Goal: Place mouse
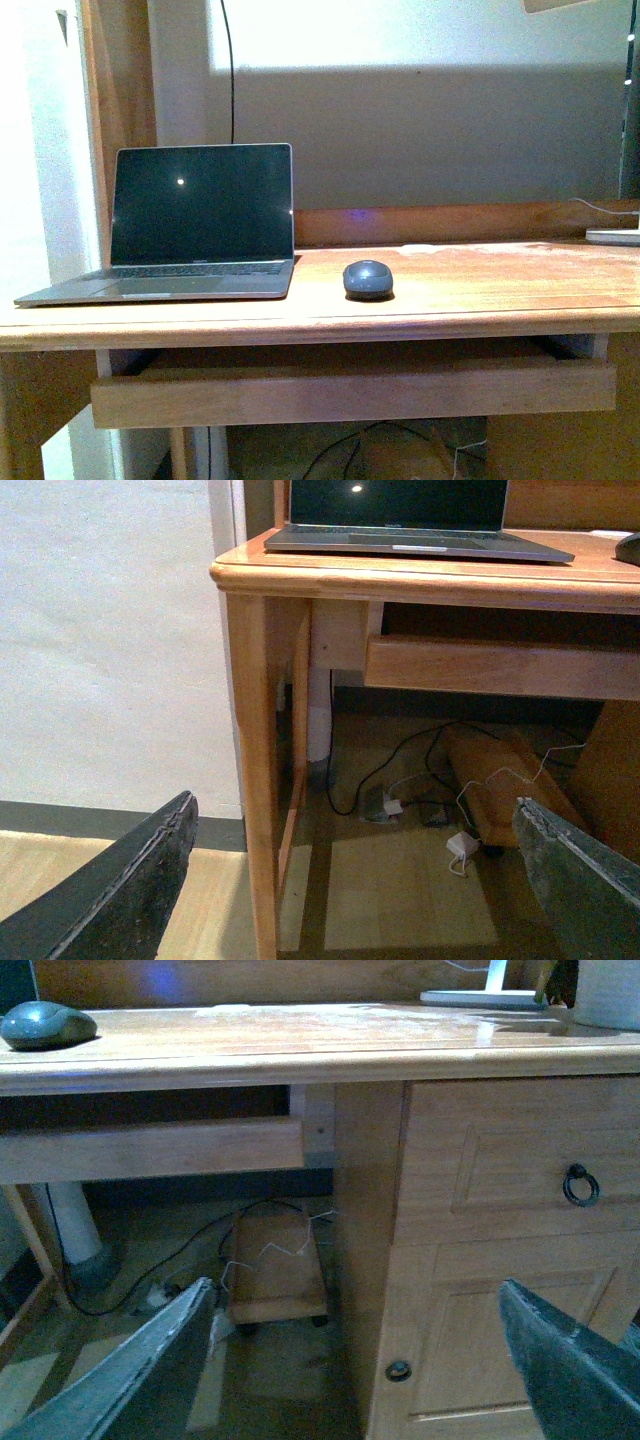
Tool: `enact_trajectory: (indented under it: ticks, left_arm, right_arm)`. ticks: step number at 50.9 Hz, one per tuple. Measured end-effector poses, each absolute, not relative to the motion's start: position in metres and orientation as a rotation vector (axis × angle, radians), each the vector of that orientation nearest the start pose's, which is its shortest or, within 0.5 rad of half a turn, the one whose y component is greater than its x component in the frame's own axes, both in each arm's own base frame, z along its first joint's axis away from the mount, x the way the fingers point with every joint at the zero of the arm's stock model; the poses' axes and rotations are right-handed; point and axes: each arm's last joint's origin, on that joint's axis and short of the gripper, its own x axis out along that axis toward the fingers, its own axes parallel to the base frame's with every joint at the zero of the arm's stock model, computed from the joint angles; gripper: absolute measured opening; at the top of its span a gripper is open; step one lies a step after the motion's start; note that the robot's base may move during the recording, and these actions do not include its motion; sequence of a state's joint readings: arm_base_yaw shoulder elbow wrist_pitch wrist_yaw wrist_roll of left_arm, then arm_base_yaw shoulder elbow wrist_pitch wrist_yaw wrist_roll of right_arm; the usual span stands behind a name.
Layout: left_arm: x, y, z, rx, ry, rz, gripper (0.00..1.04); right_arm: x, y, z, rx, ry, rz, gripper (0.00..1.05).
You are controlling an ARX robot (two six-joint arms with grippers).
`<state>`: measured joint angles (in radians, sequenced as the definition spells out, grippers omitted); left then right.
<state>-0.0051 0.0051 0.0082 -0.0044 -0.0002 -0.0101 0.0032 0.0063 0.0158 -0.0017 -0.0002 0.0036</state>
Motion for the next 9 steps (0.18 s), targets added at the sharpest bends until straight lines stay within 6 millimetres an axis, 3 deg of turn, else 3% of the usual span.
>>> enact_trajectory:
  ticks: [4, 9]
  left_arm:
    - [0.0975, -0.0005, 0.1655, -0.010, 0.001, -0.005, 0.97]
    - [0.0975, -0.0005, 0.1655, -0.010, 0.001, -0.005, 0.97]
  right_arm:
    - [0.0971, 0.0003, 0.1683, 0.004, -0.008, 0.003, 0.99]
    - [0.0971, 0.0003, 0.1683, 0.004, -0.008, 0.003, 0.97]
